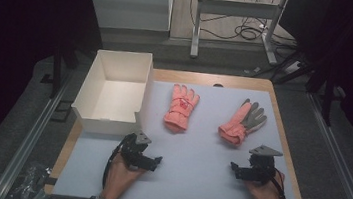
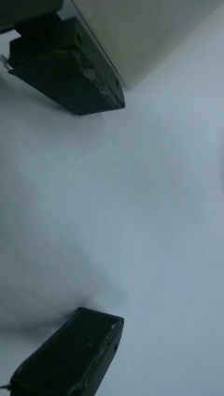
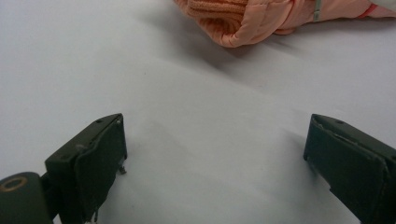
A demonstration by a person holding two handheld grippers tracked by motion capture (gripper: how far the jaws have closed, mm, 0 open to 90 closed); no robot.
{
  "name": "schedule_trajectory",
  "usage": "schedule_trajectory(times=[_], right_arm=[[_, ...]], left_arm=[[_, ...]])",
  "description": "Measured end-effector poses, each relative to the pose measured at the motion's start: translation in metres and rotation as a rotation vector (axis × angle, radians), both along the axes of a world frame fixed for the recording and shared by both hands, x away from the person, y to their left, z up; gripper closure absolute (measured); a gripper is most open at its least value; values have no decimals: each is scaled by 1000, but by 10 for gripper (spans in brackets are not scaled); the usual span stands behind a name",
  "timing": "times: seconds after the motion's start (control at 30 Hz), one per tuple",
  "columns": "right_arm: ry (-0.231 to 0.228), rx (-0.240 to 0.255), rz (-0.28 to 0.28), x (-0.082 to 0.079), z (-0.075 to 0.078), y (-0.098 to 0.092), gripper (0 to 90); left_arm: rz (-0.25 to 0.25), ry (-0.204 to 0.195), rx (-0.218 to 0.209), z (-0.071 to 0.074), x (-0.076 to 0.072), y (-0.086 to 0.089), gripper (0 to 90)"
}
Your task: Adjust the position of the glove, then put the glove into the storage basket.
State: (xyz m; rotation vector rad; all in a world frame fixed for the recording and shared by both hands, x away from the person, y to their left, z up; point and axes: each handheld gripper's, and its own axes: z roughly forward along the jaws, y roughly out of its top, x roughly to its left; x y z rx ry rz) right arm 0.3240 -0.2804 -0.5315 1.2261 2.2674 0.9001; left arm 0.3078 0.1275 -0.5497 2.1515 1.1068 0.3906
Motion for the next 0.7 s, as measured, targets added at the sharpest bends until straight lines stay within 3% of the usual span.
schedule_trajectory(times=[0.4, 0.7], right_arm=[[-4, -1, 1, 0, 0, 0, 68], [0, -2, 9, 1, 5, 1, 135]], left_arm=[[3, 1, -4, 0, 0, 0, 9], [3, 1, -6, 0, 0, 0, 9]])
